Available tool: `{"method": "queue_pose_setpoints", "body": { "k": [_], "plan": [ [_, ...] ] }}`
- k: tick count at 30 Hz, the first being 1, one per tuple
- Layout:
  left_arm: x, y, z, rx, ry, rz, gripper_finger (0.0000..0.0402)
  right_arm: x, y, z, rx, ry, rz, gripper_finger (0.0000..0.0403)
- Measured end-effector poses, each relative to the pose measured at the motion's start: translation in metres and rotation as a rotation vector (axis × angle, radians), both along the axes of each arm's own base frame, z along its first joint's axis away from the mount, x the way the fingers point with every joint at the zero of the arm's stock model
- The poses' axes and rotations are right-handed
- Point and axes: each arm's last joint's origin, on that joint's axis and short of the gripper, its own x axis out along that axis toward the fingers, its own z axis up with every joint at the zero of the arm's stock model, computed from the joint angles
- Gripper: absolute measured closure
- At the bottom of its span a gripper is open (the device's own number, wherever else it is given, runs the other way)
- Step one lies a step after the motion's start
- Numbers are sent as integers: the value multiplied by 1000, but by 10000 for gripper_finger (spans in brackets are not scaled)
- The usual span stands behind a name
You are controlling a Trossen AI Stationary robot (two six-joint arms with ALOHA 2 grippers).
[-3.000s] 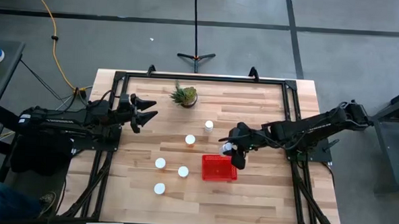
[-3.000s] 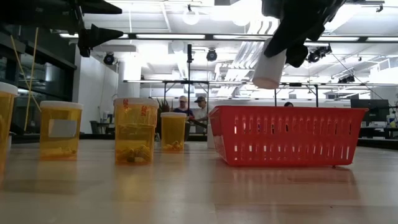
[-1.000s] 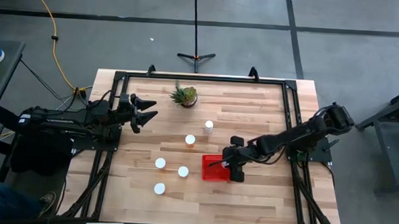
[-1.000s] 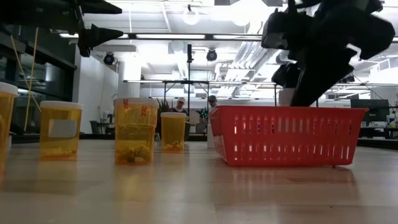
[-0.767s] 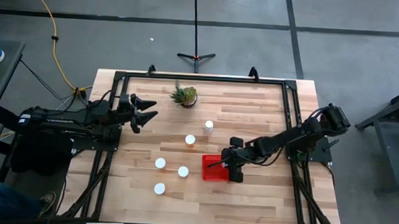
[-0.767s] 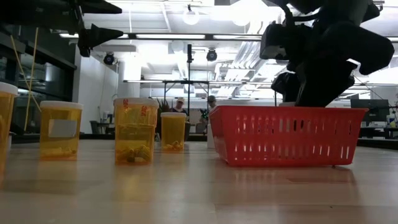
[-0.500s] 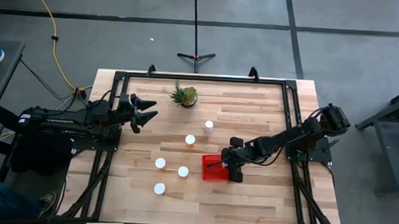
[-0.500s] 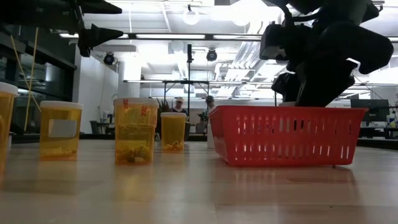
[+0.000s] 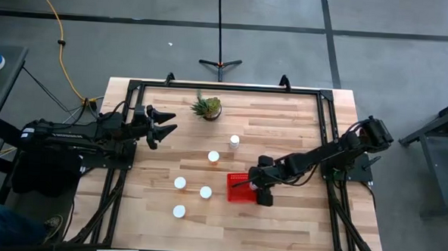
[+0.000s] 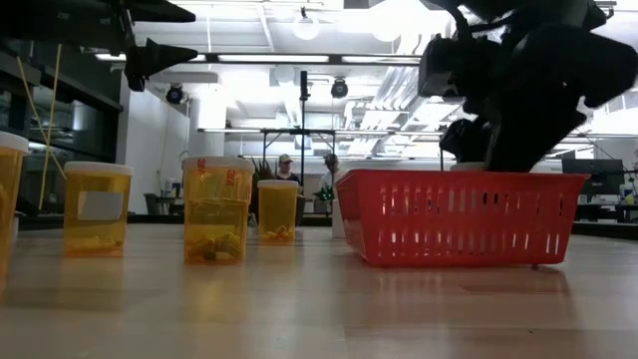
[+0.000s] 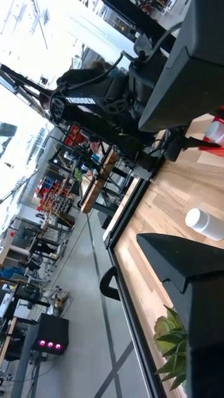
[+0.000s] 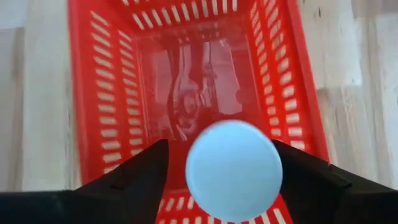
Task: Pick and place pill bottles into a basket
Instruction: Put the white pill bottle into the red bin
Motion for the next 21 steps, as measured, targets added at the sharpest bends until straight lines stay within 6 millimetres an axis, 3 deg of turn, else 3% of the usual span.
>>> {"method": "queue_pose_setpoints", "body": {
  "k": [14,21],
  "plan": [
    [0,0,0,0,0,3,87,13,3,27,-40,-30,21,134],
    [0,0,0,1,0,-8,87,28,-5,49,-109,-119,-96,134]
  ]
}}
